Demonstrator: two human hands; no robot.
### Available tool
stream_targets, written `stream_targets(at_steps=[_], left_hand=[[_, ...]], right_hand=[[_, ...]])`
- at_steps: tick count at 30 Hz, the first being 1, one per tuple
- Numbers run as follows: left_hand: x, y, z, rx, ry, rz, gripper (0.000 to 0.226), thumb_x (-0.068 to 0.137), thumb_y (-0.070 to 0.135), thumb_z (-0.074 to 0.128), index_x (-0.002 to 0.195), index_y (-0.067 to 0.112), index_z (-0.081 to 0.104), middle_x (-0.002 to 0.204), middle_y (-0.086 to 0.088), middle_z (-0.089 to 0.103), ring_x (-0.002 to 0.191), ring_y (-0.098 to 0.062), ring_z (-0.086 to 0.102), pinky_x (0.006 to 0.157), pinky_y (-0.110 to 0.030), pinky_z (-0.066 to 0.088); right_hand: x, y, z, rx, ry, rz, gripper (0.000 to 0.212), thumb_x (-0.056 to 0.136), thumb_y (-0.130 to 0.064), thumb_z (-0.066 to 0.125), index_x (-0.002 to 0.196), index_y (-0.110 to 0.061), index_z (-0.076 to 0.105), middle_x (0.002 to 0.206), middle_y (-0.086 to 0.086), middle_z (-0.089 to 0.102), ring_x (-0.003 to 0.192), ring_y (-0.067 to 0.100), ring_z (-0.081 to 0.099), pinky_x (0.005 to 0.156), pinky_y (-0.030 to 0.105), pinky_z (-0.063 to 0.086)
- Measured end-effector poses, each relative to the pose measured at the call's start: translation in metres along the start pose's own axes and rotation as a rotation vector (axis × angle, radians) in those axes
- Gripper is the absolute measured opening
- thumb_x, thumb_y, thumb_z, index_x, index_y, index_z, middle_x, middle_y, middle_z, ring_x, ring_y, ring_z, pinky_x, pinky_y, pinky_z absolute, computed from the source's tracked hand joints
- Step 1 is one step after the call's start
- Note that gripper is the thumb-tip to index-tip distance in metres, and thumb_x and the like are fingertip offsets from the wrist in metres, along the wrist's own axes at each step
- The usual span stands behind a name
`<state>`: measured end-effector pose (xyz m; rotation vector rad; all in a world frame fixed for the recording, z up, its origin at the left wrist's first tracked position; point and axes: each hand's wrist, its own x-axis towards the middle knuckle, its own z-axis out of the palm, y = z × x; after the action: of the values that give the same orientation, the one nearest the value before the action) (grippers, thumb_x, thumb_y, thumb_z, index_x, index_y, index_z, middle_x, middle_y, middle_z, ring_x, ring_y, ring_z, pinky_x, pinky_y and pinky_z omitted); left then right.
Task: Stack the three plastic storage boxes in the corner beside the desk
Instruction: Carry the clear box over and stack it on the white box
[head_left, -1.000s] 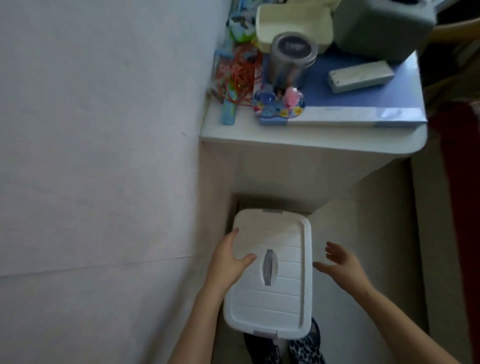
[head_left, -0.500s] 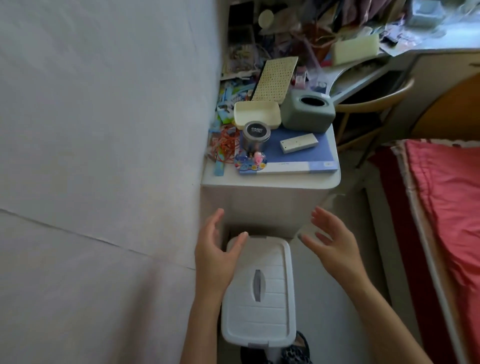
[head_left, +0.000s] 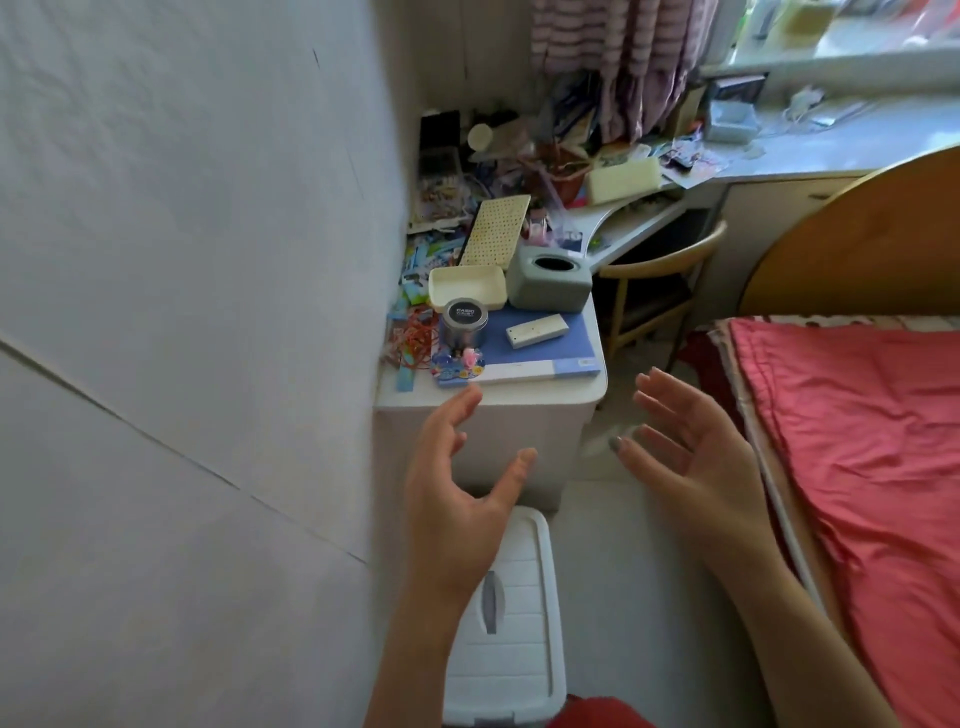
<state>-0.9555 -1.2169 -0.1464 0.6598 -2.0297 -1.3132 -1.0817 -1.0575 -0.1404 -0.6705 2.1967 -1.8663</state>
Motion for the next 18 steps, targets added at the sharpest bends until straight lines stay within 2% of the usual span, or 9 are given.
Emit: stream_targets(at_steps=[4, 9, 13, 15, 18], left_hand=[[-0.011, 0.009, 0.012, -0.05, -0.026, -0.027, 0.058, 0.075, 0.037, 0.078, 0.126, 0.048, 0.053, 0.131, 0.033, 0.056, 0.122, 0.006, 0.054, 0.102, -0.021, 0.046], [-0.008, 0.024, 0.042, -0.104, -0.102, -0.033, 0.057, 0.065, 0.052, 0.073, 0.117, 0.059, 0.051, 0.124, 0.04, 0.055, 0.118, 0.001, 0.055, 0.099, -0.025, 0.048], [0.001, 0.041, 0.07, -0.116, -0.218, 0.064, 0.059, 0.067, 0.055, 0.072, 0.122, 0.054, 0.05, 0.123, 0.041, 0.053, 0.119, 0.007, 0.054, 0.097, -0.022, 0.047], [0.004, 0.05, 0.083, -0.128, -0.282, 0.126, 0.061, 0.068, 0.056, 0.071, 0.124, 0.051, 0.049, 0.123, 0.042, 0.053, 0.12, 0.011, 0.053, 0.096, -0.017, 0.045], [0.007, 0.061, 0.103, -0.155, -0.395, 0.217, 0.061, 0.072, 0.049, 0.073, 0.128, 0.042, 0.051, 0.127, 0.03, 0.055, 0.121, 0.008, 0.054, 0.097, -0.016, 0.045]], right_hand=[[-0.013, -0.004, -0.032, -0.031, 0.026, 0.001, 0.066, 0.075, -0.017, 0.079, 0.131, -0.036, 0.05, 0.131, -0.019, 0.057, 0.122, -0.001, 0.056, 0.099, 0.024, 0.049], [-0.025, -0.006, -0.072, -0.013, 0.123, -0.007, 0.066, 0.075, -0.011, 0.08, 0.129, -0.037, 0.052, 0.131, -0.018, 0.059, 0.121, -0.002, 0.057, 0.096, 0.02, 0.049], [-0.038, -0.01, -0.105, -0.052, 0.258, -0.019, 0.066, 0.075, -0.013, 0.082, 0.133, -0.029, 0.055, 0.131, -0.019, 0.06, 0.121, -0.003, 0.056, 0.096, 0.02, 0.049], [-0.049, -0.012, -0.12, -0.071, 0.341, -0.014, 0.065, 0.075, -0.018, 0.082, 0.132, -0.031, 0.055, 0.131, -0.019, 0.06, 0.121, -0.002, 0.057, 0.098, 0.025, 0.05], [-0.07, -0.017, -0.139, -0.087, 0.482, -0.012, 0.064, 0.074, -0.019, 0.082, 0.13, -0.03, 0.055, 0.13, -0.016, 0.061, 0.121, 0.002, 0.058, 0.099, 0.035, 0.051]])
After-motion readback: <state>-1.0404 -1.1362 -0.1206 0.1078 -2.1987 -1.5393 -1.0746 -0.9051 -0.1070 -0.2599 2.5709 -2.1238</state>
